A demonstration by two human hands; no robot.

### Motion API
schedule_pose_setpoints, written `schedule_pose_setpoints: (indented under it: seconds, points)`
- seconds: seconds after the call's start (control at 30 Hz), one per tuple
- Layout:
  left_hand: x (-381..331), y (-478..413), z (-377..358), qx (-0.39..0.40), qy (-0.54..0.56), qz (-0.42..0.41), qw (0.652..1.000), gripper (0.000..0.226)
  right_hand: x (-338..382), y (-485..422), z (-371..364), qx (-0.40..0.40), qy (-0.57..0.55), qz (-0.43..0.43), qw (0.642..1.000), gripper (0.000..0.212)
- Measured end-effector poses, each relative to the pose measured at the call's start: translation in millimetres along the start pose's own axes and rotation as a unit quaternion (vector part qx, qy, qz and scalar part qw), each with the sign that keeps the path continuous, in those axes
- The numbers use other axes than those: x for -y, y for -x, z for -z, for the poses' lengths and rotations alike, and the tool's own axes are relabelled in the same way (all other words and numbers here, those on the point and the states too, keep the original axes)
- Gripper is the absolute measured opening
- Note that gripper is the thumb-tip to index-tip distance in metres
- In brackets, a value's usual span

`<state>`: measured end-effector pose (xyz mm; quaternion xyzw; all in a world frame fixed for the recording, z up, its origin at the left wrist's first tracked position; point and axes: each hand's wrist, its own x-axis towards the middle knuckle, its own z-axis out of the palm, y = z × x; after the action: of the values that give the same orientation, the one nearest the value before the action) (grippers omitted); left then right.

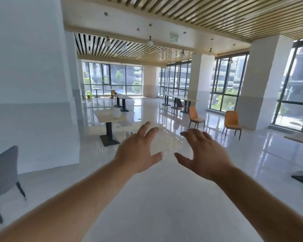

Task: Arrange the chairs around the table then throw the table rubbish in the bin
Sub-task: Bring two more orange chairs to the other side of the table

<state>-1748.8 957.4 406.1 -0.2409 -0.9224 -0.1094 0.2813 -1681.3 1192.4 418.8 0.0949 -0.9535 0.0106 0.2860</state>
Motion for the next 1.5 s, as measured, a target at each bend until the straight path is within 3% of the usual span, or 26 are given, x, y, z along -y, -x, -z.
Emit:
schedule_pose_setpoints:
  seconds: [0.2,0.37,0.53,0.67,0.93,1.13,1.3,1.5]
  points:
    - [116.1,-53.7,-34.6,0.025,-0.077,0.135,0.988,0.081,16.3,-162.5,-115.0,0.040,-0.085,0.094,0.991,0.086]
    - [232.9,-55.2,-50.7,0.043,-0.143,0.235,0.961,0.085,107.3,-264.1,-201.4,0.045,-0.168,0.193,0.966,0.078]
    - [375.5,-55.4,-75.4,0.007,-0.133,0.324,0.937,0.084,199.3,-357.9,-292.4,0.051,-0.189,0.259,0.946,0.078]
    - [486.3,-61.6,-108.8,0.016,-0.105,0.379,0.919,0.083,263.2,-441.3,-357.7,0.103,-0.180,0.300,0.931,0.081]
    - [657.9,-140.2,-131.5,0.032,-0.126,0.407,0.904,0.077,333.6,-633.5,-428.7,0.072,-0.175,0.313,0.931,0.082]
    - [773.9,-181.5,-196.4,0.053,-0.138,0.422,0.894,0.076,393.8,-739.3,-544.6,0.084,-0.196,0.349,0.912,0.064]
    - [887.1,-193.9,-249.0,0.117,-0.137,0.489,0.853,0.078,454.2,-827.5,-664.0,0.145,-0.209,0.405,0.878,0.066]
    - [1022.4,-203.8,-251.7,0.145,-0.141,0.591,0.781,0.084,547.5,-947.3,-768.4,0.212,-0.230,0.431,0.847,0.067]
